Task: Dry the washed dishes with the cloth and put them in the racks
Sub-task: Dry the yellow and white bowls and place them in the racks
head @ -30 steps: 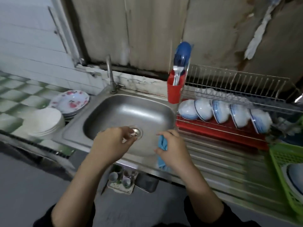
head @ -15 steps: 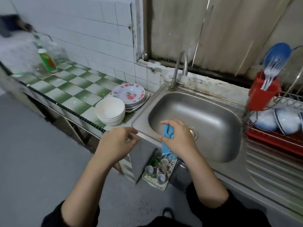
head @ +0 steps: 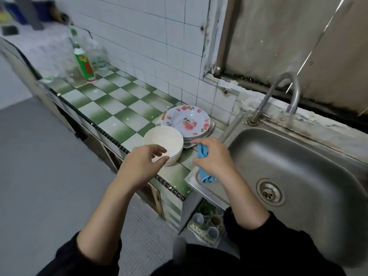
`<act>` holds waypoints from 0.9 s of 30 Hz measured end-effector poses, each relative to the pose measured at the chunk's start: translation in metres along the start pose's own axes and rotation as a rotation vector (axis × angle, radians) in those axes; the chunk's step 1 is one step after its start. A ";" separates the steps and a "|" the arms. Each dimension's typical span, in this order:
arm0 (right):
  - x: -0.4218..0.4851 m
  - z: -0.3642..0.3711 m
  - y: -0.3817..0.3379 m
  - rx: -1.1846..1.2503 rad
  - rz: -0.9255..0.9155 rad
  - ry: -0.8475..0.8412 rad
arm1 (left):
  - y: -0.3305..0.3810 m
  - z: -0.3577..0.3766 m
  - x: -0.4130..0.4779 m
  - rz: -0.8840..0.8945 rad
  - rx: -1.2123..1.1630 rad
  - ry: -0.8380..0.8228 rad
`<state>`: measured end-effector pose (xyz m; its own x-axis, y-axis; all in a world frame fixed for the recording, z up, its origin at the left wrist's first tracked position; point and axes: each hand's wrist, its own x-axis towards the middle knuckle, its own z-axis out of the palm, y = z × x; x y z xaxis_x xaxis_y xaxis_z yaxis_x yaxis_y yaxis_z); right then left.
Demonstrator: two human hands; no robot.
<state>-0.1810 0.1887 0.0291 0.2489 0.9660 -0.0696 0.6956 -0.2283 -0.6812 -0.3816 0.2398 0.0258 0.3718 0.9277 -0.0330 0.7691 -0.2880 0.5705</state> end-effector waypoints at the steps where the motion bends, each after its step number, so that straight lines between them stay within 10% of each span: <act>1: 0.014 0.004 -0.003 -0.002 -0.005 -0.010 | -0.006 -0.003 0.010 -0.007 0.005 0.001; 27: 0.181 0.092 0.009 -0.704 0.066 -0.516 | -0.130 0.030 0.186 0.140 0.124 -0.519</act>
<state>-0.1919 0.3732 -0.0563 0.0856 0.8436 -0.5301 0.9874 -0.1427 -0.0677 -0.3966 0.4425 -0.0791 0.6582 0.6489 -0.3817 0.7378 -0.4551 0.4985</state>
